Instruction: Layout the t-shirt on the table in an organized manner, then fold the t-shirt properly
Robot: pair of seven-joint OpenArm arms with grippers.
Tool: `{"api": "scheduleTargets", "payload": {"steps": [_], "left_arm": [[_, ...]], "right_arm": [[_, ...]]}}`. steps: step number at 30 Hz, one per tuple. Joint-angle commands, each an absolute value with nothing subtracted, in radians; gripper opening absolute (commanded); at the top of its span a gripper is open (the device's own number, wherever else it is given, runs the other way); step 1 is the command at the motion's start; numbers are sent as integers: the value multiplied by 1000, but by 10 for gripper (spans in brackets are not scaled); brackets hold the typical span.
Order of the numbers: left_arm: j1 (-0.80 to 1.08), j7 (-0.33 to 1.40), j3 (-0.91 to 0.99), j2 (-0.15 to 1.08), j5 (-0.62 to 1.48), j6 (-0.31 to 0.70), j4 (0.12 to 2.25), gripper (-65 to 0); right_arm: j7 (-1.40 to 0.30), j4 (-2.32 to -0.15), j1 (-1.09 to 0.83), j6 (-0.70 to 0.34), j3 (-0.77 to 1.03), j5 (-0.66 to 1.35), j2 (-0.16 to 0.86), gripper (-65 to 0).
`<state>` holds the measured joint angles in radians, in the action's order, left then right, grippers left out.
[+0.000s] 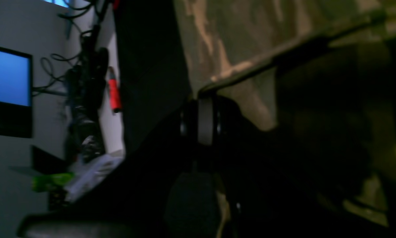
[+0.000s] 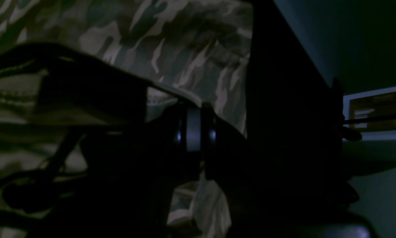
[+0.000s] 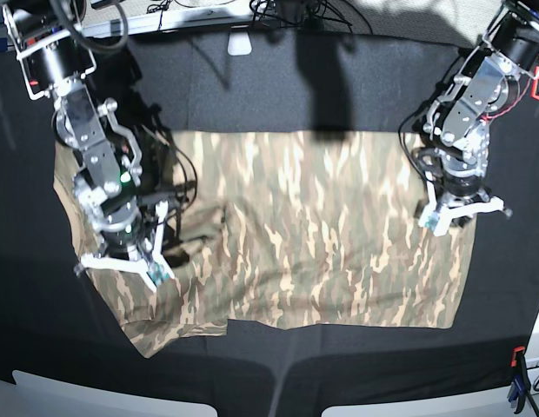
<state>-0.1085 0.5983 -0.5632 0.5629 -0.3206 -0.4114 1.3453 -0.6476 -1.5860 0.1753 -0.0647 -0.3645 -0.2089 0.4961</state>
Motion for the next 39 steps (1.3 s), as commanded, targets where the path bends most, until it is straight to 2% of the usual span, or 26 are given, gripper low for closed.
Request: {"api": "scheduleTargets", "payload": {"steps": [1, 7, 16, 27, 33, 39], "left_arm": [[-128, 582, -557, 577, -339, -427, 1356, -650], [-128, 581, -556, 577, -340, -427, 1353, -650], [-128, 583, -556, 577, -339, -427, 1353, -650], [-128, 569, -556, 577, -343, -427, 1322, -650], [-137, 508, -556, 576, -342, -427, 1301, -650], [-137, 400, -556, 577, -342, -427, 1302, -650]], "right_arm": [[-627, -1601, 200, -56, -357, -223, 507, -650], [-631, -1586, 199, -47, -357, -232, 507, -650], [-683, -1530, 199, 60, -351, -315, 507, -650], [-716, -1527, 199, 61, -263, -314, 507, -650], [-699, -1527, 199, 56, -250, -260, 501, -650], [-634, -1527, 200, 19, -250, -258, 445, -650]]}}
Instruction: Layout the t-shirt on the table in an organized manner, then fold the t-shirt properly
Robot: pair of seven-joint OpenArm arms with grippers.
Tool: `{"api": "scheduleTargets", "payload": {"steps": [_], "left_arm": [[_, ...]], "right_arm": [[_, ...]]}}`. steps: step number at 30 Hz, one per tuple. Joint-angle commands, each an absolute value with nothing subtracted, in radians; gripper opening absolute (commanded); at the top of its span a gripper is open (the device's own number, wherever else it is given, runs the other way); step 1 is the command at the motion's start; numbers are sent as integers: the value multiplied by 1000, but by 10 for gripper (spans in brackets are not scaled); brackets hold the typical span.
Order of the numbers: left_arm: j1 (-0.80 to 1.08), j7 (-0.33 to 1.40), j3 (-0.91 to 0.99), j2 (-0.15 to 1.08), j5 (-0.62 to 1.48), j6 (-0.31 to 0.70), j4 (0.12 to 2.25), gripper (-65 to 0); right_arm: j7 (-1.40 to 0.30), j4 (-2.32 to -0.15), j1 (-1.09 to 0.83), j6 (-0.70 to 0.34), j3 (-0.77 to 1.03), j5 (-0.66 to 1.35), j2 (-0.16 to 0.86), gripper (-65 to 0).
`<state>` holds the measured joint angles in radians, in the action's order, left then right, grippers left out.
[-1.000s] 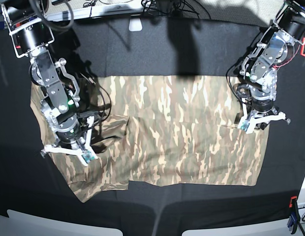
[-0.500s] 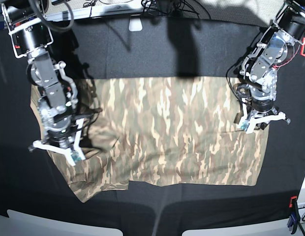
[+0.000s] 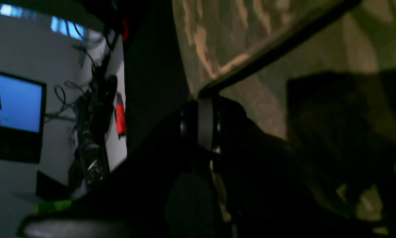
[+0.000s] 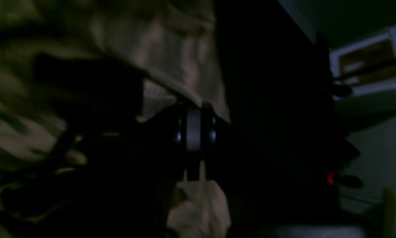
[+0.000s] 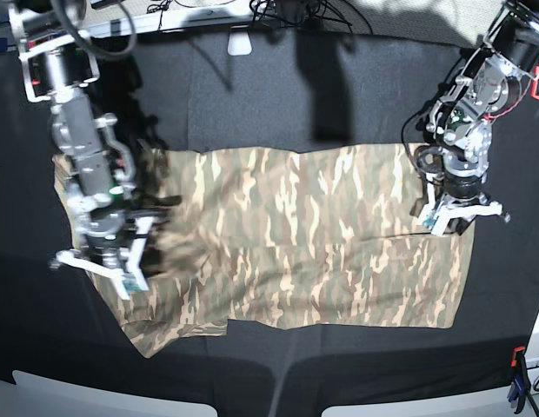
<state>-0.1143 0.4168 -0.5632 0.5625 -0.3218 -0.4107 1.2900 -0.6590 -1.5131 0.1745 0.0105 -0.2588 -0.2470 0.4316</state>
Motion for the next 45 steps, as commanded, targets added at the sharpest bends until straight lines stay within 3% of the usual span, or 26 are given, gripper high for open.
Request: {"api": "scheduleTargets", "payload": {"steps": [1, 19, 20, 23, 25, 29, 33, 41, 45], "left_arm": [[-137, 383, -556, 577, -342, -427, 1302, -650], [-153, 325, -556, 577, -339, -426, 1302, -650], [-155, 326, -556, 577, -339, -426, 1302, -650], [-156, 324, -556, 577, -340, -427, 1302, -436], [-155, 328, -556, 577, -339, -426, 1302, -367], [-155, 371, -556, 577, -345, -426, 1302, -366], [-139, 468, -557, 586, -478, -429, 1313, -371], [-66, 497, -558, 692, -493, -429, 1497, -371], [15, 527, -558, 761, -493, -353, 1579, -371]], "right_arm": [[-625, -1527, 200, 19, -250, -258, 437, -650], [-600, -1527, 211, 4, -250, -292, 413, -650], [-599, -1527, 211, 4, -250, -292, 413, -602], [-598, -1527, 211, 4, -250, -292, 413, -430], [-598, -1527, 211, 13, -249, -292, 413, -393], [-616, -1528, 216, 54, -249, -292, 413, -393], [-667, -1542, 218, 52, -249, -316, 413, -394], [-711, -1611, 213, 51, -249, -367, 413, -394], [-760, -1625, 196, 45, -249, -397, 416, -394]]}}
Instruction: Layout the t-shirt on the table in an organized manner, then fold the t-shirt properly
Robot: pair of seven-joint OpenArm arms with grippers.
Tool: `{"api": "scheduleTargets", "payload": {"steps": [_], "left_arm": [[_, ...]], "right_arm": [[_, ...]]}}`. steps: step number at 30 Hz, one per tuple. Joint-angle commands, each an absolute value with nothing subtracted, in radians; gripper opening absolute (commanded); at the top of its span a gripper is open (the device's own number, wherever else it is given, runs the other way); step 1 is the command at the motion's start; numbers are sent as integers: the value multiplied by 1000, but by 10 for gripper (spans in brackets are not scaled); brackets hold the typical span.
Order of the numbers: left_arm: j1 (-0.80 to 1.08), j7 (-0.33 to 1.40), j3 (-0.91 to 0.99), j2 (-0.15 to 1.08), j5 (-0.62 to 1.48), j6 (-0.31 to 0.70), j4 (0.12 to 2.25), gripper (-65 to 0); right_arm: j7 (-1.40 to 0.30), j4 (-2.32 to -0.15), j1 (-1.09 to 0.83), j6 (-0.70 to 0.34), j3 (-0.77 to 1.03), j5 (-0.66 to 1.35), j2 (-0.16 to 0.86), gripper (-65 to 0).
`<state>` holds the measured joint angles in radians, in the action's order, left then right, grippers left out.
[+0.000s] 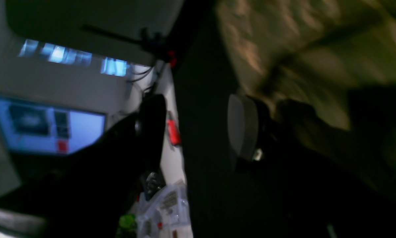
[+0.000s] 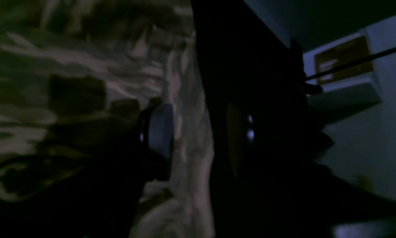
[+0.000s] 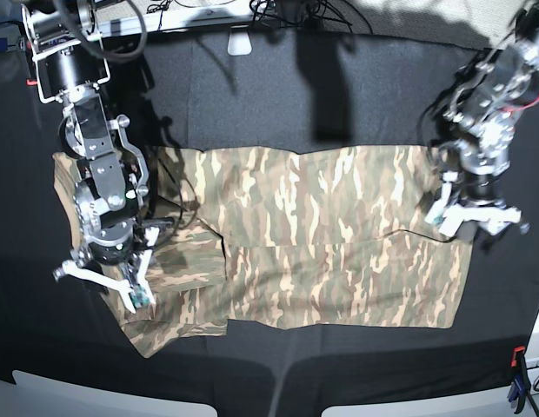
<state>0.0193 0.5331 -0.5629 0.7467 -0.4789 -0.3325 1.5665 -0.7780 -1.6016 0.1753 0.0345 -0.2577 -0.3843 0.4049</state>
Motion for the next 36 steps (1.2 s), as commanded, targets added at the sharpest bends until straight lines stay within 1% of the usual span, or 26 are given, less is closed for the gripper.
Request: {"api": "scheduleTargets", "payload": {"steps": [1, 4, 5, 6, 10, 16, 20, 25, 29, 33, 36], "left_arm": [[45, 509, -558, 781, -492, -295, 1599, -371], [129, 446, -558, 842, -488, -66, 1644, -371], [149, 434, -558, 865, -476, -17, 1654, -371], [166, 424, -558, 886, -459, 1, 1659, -371], [187, 421, -558, 937, -463, 2, 1658, -371], [194, 422, -558, 941, -464, 21, 1656, -371], [219, 415, -558, 955, -464, 70, 1658, -371], [216, 386, -558, 956, -463, 69, 1658, -371], [177, 376, -558, 924, -443, 69, 1631, -371], [109, 381, -558, 842, -432, 68, 1534, -371], [94, 399, -558, 811, -433, 69, 1483, -371]], "right_arm": [[-759, -1633, 182, 45, -249, -418, 417, -394], [-756, -1664, 142, 46, -249, -420, 430, -394], [-757, -1672, 131, 46, -249, -420, 435, -394], [-758, -1678, 120, 46, -249, -420, 442, -394], [-763, -1688, 102, 46, -249, -425, 460, -394], [-774, -1693, 102, 47, -249, -435, 460, -394], [-776, -1692, 102, 47, -249, -435, 459, -394], [-776, -1692, 102, 47, -249, -435, 460, -394], [-785, -1693, 102, 46, -249, -435, 459, -394], [-808, -1693, 99, 41, -249, -435, 460, -394], [-816, -1694, 86, 7, -249, -433, 461, -396]]}}
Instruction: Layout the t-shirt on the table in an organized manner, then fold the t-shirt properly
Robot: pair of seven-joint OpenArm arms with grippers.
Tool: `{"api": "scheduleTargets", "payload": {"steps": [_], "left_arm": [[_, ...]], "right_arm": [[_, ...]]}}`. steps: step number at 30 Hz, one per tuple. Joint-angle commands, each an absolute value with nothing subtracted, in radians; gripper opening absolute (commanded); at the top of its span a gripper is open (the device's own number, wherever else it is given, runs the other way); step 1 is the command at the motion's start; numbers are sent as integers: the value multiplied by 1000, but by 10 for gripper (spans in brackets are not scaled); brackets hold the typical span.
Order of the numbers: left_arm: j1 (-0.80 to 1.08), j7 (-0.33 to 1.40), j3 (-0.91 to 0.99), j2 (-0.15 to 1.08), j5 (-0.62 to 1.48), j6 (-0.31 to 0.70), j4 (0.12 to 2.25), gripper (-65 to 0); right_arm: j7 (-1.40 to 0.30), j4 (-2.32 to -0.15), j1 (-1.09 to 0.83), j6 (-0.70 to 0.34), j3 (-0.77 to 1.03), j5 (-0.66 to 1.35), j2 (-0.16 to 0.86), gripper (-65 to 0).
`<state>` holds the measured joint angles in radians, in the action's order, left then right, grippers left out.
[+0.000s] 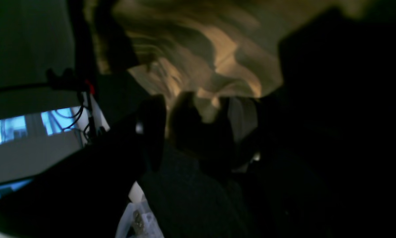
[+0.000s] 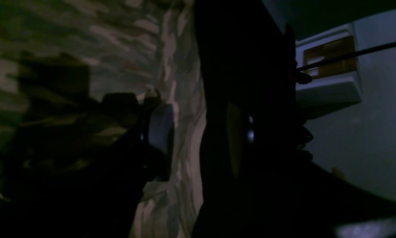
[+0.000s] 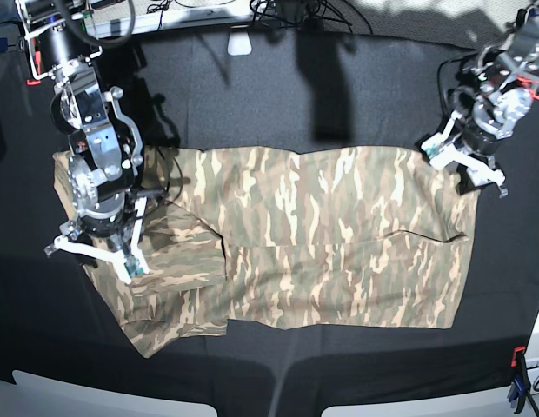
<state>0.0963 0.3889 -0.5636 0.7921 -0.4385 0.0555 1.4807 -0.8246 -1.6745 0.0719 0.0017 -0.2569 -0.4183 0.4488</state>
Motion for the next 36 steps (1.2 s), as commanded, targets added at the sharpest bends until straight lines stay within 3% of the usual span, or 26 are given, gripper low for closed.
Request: {"api": "scheduleTargets", "payload": {"steps": [1, 4, 7, 9, 10, 15, 20, 32, 36], "left_arm": [[101, 400, -558, 815, -434, 69, 1483, -371], [129, 403, -558, 828, -445, 68, 1496, -393], [150, 402, -558, 838, -445, 68, 1522, -519], [155, 402, -558, 837, -444, 68, 1538, -640], [155, 398, -558, 837, -444, 66, 1546, -650], [155, 392, -558, 837, -444, -36, 1591, -650], [155, 391, -558, 833, -444, -38, 1629, -650], [155, 396, -558, 829, -443, -38, 1638, -650], [155, 396, -558, 829, -443, -38, 1638, -650]], "right_arm": [[-815, -1695, 76, -5, -249, -418, 464, -396], [-808, -1706, 30, -55, -249, -385, 483, -396], [-808, -1751, -41, -60, -249, -389, 528, -396], [-809, -1803, -104, -61, -249, -389, 568, -396], [-809, -1833, -139, -64, -249, -389, 591, -396], [-813, -1893, -286, -84, -249, -388, 685, -396], [-813, -1839, -381, -94, -249, -382, 751, -395], [-730, -1718, -301, -101, -249, -356, 756, -395], [-728, -1690, -269, -210, -249, -299, 756, -395]]}}
